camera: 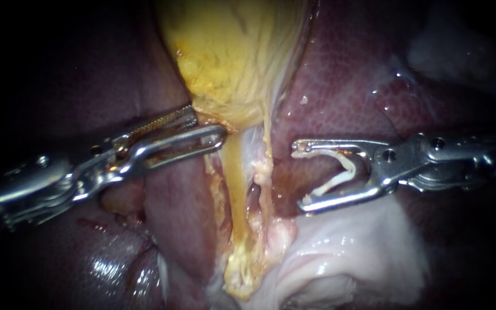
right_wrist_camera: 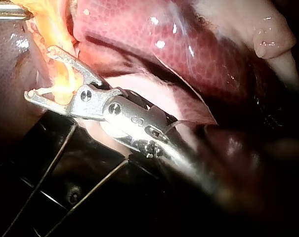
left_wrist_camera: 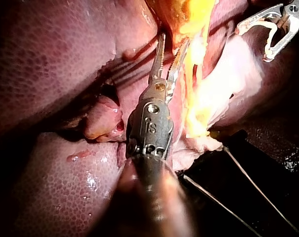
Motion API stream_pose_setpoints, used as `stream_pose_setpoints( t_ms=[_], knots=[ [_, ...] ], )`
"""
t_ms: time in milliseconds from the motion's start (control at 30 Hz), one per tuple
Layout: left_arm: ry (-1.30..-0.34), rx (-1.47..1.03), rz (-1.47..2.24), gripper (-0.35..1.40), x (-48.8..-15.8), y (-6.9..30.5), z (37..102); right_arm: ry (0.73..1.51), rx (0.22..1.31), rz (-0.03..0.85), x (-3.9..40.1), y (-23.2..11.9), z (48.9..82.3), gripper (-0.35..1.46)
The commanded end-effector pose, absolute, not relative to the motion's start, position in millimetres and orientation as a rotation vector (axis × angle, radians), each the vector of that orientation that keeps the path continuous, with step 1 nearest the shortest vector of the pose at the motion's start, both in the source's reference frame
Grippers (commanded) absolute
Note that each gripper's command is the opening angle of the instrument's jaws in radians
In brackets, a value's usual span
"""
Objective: Clipping first clip left tube
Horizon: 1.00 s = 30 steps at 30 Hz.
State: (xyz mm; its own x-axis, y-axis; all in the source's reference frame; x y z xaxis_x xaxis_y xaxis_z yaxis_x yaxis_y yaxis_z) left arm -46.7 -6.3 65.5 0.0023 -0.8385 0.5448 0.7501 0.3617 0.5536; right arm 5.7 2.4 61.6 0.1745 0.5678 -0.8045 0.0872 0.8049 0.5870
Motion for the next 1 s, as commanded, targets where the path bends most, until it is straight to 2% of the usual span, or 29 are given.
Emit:
stream_pose_setpoints(
  t_ms=[33, 700, 1000],
  knots=[
    [-0.950, 0.114, -1.251, 0.14, -46.6, -6.2, 65.4, 1.371, 0.583, 0.370, 5.7, 2.5, 61.6, 0.60],
    [-0.949, 0.131, -1.265, -0.08, -45.5, -6.1, 63.5, 1.371, 0.583, 0.370, 5.7, 2.5, 61.6, 0.60],
    [-0.973, 0.140, -1.270, -0.35, -43.7, -4.8, 62.0, 1.371, 0.583, 0.371, 5.7, 2.6, 61.7, 0.60]
  ],
)
